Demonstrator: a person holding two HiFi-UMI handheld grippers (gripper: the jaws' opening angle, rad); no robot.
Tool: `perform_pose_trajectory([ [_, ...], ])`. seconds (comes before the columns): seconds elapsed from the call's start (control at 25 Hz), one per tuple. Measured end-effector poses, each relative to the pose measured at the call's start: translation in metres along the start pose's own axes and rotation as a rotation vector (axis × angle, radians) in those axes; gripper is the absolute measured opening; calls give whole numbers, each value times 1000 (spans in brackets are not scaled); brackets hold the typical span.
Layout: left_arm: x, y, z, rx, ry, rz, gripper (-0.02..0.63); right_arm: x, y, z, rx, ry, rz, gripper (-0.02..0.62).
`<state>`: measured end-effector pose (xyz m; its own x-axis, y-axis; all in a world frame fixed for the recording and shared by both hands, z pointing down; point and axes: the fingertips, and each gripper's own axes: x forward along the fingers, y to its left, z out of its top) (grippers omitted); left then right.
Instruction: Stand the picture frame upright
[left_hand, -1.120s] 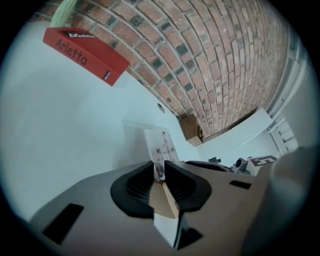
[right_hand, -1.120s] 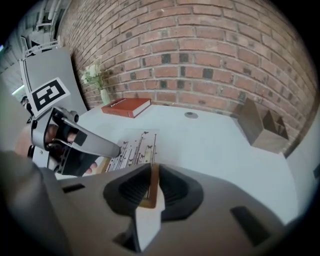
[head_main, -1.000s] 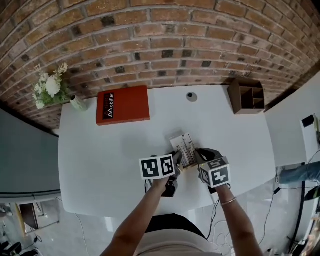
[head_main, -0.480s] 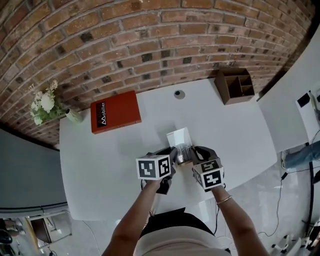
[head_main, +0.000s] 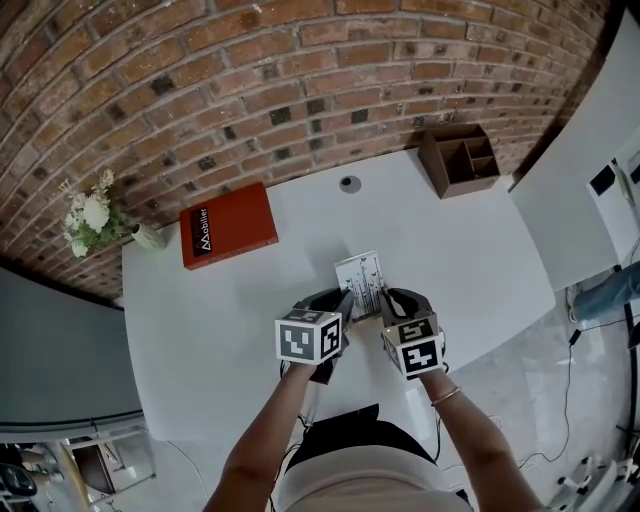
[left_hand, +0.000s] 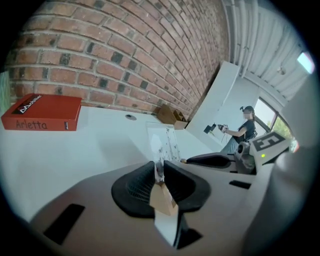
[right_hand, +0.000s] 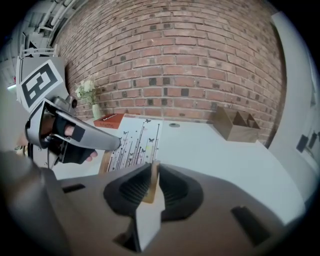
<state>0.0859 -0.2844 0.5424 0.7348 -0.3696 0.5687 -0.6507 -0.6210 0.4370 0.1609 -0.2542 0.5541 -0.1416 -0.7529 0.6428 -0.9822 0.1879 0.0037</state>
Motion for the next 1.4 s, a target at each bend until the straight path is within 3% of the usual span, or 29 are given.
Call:
perform_pose_trajectory([
  [0.48, -9, -11, -10, 132, -33, 46, 49, -12, 5, -9, 1, -34, -13, 51],
  [1.08, -20, -25, -27, 216, -34, 81, 44, -22, 10, -28, 24, -35, -18, 51],
  [1.4, -22, -30, -36, 220, -29, 94, 49, -23, 11, -37, 29, -23, -12, 49],
])
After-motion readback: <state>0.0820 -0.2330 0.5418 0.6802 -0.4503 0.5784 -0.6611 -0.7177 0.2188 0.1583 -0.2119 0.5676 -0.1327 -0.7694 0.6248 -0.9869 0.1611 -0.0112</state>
